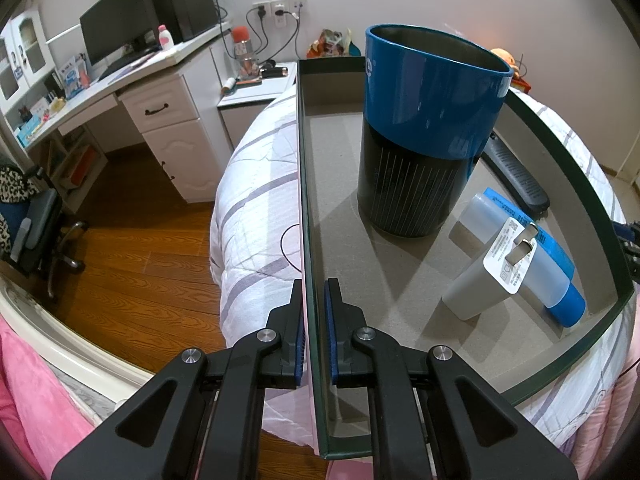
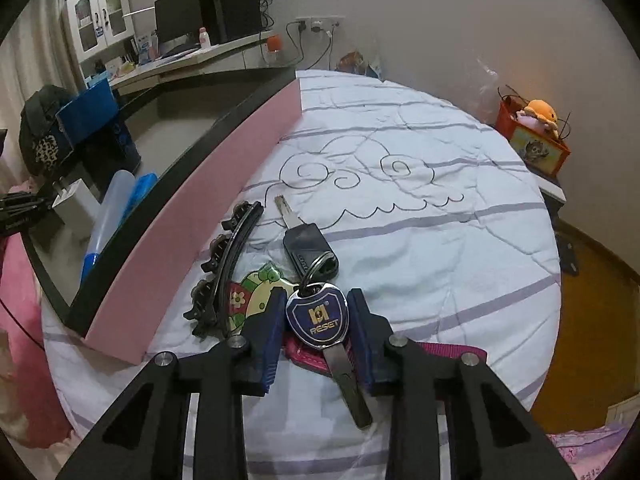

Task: Organize rigid objects
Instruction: 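Lift the key bunch with the right tool and carry it toward the tray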

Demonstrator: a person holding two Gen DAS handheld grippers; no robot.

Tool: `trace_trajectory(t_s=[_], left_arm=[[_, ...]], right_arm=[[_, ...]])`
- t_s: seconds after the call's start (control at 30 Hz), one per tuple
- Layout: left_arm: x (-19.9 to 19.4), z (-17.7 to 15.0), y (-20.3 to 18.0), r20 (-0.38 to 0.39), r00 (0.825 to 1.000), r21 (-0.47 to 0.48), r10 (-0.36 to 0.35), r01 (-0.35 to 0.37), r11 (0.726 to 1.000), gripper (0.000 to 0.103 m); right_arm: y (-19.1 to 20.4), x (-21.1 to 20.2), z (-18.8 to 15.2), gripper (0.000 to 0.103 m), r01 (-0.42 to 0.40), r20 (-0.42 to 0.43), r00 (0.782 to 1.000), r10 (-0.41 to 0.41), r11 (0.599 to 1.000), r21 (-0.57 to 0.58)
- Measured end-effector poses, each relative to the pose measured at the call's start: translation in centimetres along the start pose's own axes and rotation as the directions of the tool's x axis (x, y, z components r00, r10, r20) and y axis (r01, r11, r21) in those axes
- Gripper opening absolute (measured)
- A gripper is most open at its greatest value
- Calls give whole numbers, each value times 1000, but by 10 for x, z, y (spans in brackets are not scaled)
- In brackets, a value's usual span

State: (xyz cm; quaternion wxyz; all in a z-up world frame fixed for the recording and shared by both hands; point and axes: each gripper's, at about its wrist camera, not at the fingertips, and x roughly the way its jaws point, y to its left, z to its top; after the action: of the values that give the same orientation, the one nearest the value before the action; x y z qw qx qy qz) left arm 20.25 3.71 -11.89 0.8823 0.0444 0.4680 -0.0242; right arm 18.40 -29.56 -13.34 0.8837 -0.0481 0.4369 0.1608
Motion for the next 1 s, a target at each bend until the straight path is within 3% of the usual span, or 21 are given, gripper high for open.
trace_trajectory(t_s=[0.13,0.3,0.37,0.47,0.7,1.0], left_arm=[[0,1,-1,0,1000,0,1,-1,1000,7],[0,0,-1,-1,1000,1,1,-1,1000,7],[0,0,-1,-1,1000,1,0,0,1000,7],[0,0,-1,0,1000,0,0,0,1000,7],[0,0,0,0,1000,0,0,0,1000,7],[0,0,0,0,1000,-1,0,0,1000,7]], right_arm=[[-11,-1,-3,31,-78,37,996,76,994,78],[-13,-4,1,31,-116,90,990,105,985,127],[-11,-8,6,31,-81,133,989,64,989,126],[-11,-9,17,31,-92,171,983,66,985,145],[-13,-10,38,31,-160,214,969,119,970,184],[-11,-29,62,31,-182,281,951,129,968,174]])
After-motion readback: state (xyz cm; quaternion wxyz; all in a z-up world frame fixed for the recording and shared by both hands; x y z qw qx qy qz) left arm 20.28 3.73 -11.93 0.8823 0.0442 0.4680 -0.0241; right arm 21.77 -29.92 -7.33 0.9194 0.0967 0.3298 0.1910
